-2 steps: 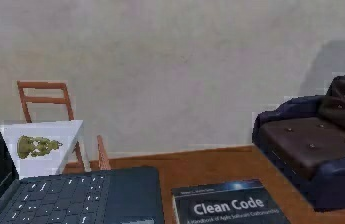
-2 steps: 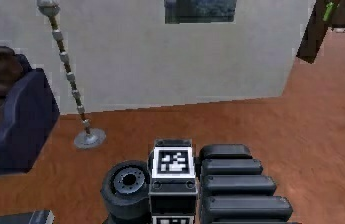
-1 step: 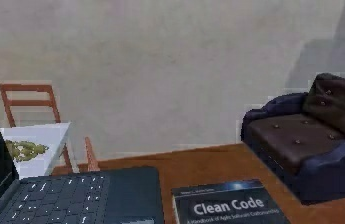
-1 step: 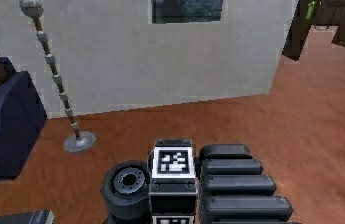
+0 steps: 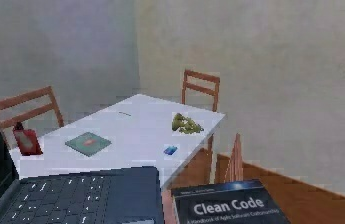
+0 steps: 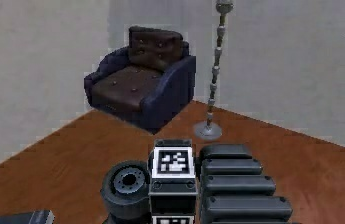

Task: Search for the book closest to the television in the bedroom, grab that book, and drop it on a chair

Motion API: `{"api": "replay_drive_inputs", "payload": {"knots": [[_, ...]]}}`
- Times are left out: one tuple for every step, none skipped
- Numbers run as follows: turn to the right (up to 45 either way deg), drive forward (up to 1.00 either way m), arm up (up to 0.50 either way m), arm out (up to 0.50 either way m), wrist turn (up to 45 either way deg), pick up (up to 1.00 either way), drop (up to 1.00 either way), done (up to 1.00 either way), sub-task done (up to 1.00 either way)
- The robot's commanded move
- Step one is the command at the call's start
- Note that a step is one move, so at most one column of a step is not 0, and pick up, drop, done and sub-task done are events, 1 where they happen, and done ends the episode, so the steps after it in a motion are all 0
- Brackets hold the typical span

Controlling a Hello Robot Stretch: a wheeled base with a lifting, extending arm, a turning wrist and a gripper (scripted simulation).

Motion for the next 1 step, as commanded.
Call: {"api": "replay_drive_inputs", "payload": {"knots": [[42.0, 0.0, 0.0, 0.0, 0.0, 0.0, 0.0, 0.0, 0.0]]}}
